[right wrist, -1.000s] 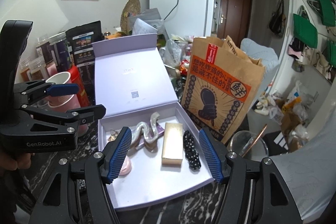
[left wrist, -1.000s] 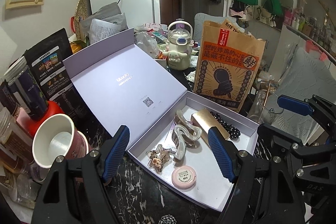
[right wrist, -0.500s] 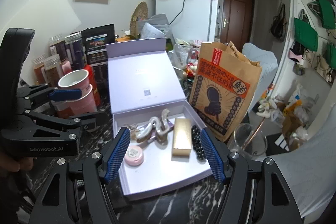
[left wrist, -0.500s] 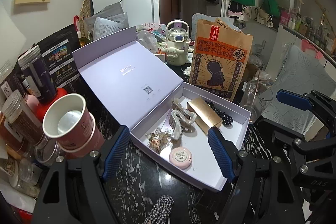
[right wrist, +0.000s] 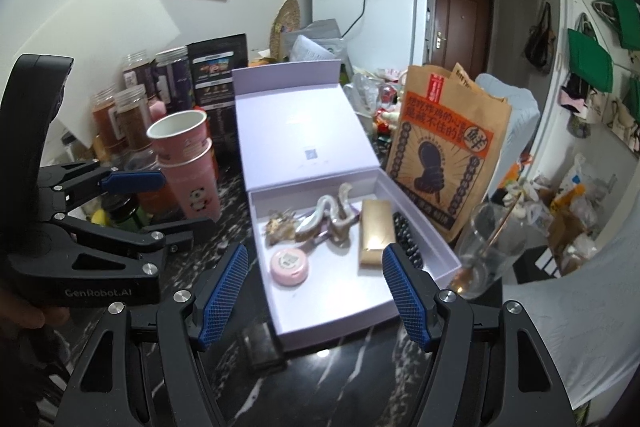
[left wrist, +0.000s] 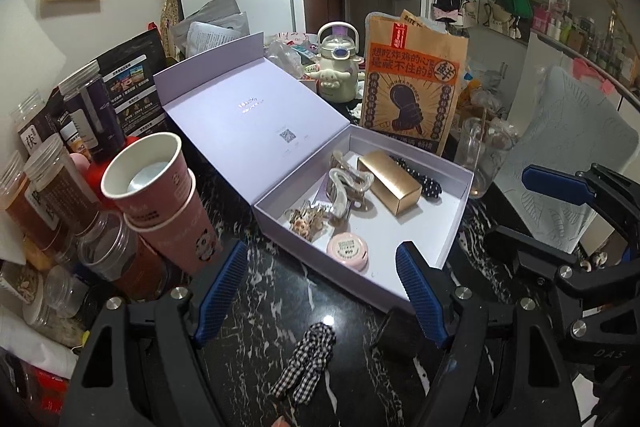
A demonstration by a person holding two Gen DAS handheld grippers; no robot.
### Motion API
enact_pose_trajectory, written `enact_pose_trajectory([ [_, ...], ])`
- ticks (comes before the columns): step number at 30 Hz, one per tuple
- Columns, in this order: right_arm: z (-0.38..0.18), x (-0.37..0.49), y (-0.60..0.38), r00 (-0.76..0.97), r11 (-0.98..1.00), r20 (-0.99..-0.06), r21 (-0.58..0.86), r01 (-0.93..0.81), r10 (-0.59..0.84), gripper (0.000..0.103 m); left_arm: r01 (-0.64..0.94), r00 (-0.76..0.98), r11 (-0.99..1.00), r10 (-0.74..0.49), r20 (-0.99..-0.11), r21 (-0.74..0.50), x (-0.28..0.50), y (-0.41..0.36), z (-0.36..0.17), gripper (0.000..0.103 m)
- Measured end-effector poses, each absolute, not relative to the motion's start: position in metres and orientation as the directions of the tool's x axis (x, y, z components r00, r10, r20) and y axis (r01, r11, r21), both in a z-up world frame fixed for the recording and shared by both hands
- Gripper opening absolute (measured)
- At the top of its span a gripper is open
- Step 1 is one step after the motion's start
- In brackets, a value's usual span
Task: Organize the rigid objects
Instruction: 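Withdraw both tools from the gift box toward the items on the table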
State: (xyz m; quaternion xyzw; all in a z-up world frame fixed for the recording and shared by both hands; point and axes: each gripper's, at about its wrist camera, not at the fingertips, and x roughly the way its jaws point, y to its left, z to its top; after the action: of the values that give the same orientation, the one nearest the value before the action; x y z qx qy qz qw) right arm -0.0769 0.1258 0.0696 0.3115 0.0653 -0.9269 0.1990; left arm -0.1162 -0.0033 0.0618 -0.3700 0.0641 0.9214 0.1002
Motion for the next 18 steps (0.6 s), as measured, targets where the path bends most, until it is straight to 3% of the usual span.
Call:
enact_pose_trajectory([
  [18,0.03,-0.042,0.12,-0.668,-0.906,-0.642,0.101,0.412,-0.376,0.071,-0.257,-0.644,-0.966,0.155,-0.749,0.021,-0.079,-0.007,0.021,0.077],
])
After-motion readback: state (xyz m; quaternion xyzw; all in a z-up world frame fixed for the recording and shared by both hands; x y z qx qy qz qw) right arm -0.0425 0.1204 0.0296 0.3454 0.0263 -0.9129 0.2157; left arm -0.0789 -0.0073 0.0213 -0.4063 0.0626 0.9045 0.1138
